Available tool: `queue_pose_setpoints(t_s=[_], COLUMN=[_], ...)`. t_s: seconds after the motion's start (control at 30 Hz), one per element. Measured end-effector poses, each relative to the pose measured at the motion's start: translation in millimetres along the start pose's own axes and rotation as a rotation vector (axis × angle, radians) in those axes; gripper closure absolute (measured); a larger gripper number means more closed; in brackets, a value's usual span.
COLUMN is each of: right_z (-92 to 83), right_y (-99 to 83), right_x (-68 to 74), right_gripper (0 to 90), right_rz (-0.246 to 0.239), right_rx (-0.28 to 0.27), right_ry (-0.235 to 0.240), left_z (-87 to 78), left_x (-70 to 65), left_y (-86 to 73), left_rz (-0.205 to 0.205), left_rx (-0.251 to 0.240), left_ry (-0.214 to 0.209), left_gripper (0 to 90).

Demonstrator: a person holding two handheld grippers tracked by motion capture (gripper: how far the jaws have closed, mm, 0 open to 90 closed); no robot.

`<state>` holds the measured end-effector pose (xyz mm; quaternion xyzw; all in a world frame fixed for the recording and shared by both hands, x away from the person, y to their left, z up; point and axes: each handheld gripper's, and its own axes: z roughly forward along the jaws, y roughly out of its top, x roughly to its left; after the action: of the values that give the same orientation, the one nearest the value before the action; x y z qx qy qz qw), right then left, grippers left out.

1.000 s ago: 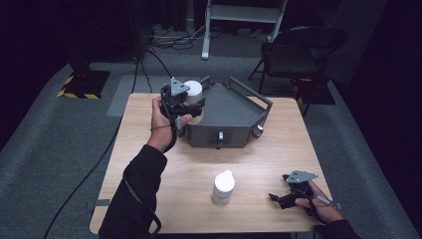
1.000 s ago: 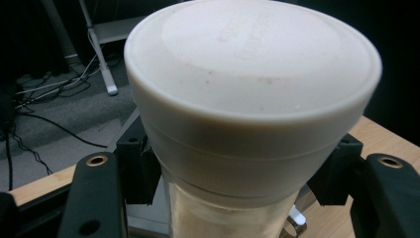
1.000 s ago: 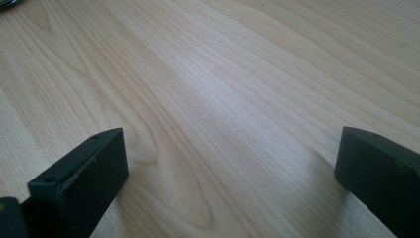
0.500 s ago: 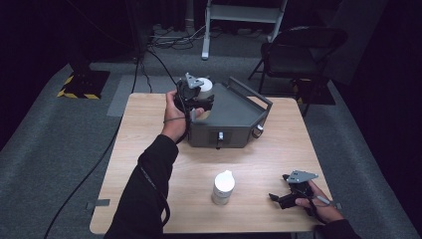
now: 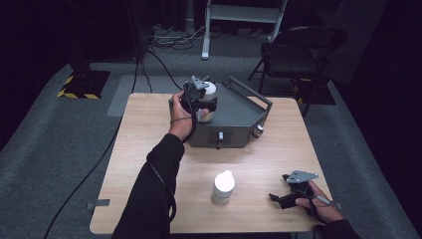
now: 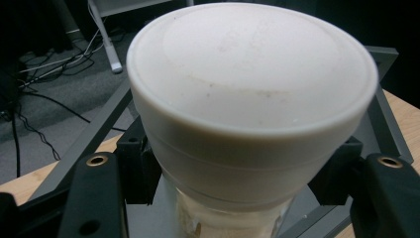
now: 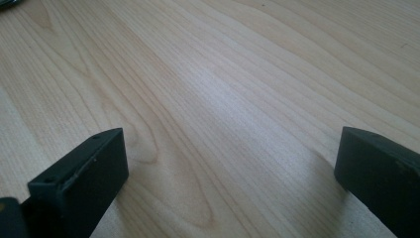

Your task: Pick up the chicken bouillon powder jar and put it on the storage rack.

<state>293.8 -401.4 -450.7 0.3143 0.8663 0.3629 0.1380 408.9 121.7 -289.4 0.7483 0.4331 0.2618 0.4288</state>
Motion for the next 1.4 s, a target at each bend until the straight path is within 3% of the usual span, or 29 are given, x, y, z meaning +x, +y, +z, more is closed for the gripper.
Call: queue_pose_setpoints(t_s=[0.4,0.7,0.9,1.17,1.4], right_z=[-0.1,0.0,0.0,0.0,0.0], right_y=[0.0,0.1,0.1,0.1,0.2], right_x=[-0.1,-0.3,-0.3,-0.3,-0.3], right_gripper=[0.0,0.0,0.0,0.0,0.0], right_rz=[0.001,0.000,0.000,0.001,0.001], right_rx=[0.000,0.000,0.001,0.001,0.001], right_ry=[0.001,0.002,0.002,0.002,0.002], left_z=[9.7,11.9,14.2,19.0,18.9], left_x=[0.1,-0.6,-3.5,-9.1,-8.1], left_y=[-2.8,-5.2,-7.3,-9.3,-12.8], left_rz=[0.006,-0.004,0.010,0.033,0.012], left_rx=[0.012,0.003,0.001,0.018,0.008], left_ry=[-0.021,-0.012,0.002,0.023,0.028], left_gripper=[32.8,32.5,31.3,26.6,18.1])
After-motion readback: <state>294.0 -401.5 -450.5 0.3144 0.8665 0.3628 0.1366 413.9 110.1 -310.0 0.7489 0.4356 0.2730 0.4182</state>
